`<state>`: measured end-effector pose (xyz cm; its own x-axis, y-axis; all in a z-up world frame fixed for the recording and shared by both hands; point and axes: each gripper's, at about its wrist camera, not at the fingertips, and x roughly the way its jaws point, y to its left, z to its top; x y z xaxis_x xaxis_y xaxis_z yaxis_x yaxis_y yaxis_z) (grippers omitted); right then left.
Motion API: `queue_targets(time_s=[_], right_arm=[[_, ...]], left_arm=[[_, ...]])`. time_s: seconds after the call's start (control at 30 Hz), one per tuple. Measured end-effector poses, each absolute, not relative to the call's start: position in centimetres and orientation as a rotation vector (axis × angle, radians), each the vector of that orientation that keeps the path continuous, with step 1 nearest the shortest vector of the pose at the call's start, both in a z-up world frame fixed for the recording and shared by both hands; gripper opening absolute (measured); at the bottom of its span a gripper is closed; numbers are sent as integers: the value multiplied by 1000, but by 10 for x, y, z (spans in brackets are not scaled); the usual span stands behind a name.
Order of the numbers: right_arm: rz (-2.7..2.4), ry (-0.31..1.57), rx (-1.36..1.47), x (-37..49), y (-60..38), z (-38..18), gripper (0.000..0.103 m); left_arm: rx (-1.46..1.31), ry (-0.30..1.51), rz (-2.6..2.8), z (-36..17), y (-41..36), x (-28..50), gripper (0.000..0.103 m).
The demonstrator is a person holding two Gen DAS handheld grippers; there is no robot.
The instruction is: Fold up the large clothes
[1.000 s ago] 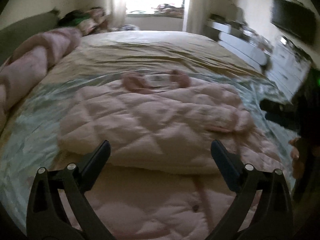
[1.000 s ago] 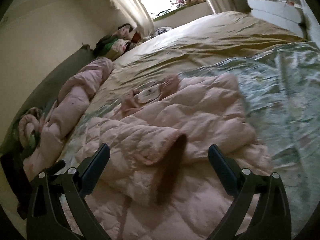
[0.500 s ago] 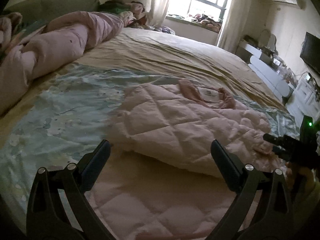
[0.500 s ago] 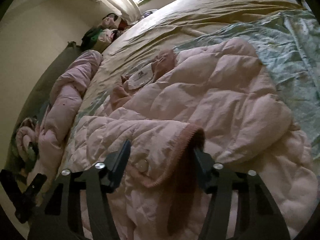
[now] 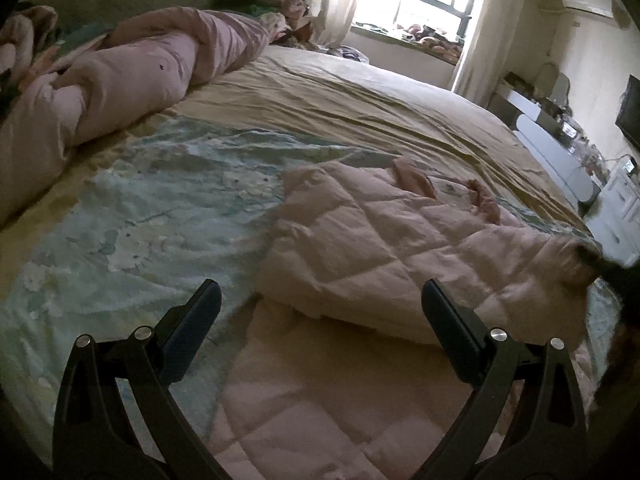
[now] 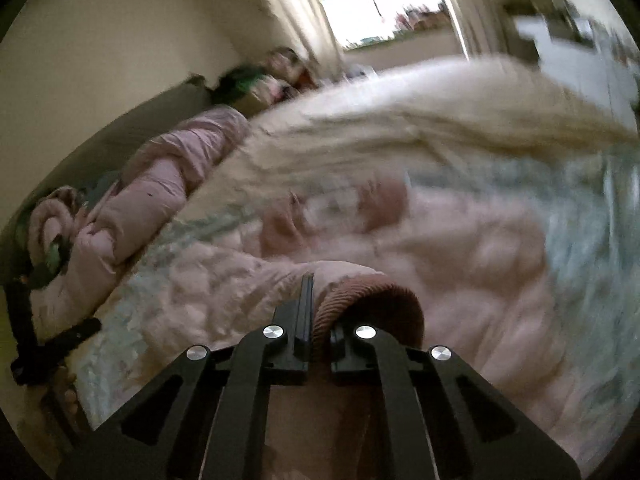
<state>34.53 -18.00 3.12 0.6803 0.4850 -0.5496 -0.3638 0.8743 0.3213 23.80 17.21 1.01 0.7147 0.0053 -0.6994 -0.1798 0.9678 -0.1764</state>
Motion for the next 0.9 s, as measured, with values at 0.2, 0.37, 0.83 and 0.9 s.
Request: queue_targets(time_s=[0.2, 0.37, 0.83, 0.9], right_arm=[[480, 538, 54, 364, -175, 93, 5], [416, 555, -4, 387, -174, 89, 5], [304, 685, 50, 409, -193, 34, 6], [291, 702, 54, 411, -193, 31, 7]], left_arm=[[-205, 760, 66, 20, 171, 261, 94], [-238, 783, 7, 12, 163, 293, 94], [-255, 894, -86, -36, 138, 340, 39], [-229, 927, -84, -48, 132, 344, 37]])
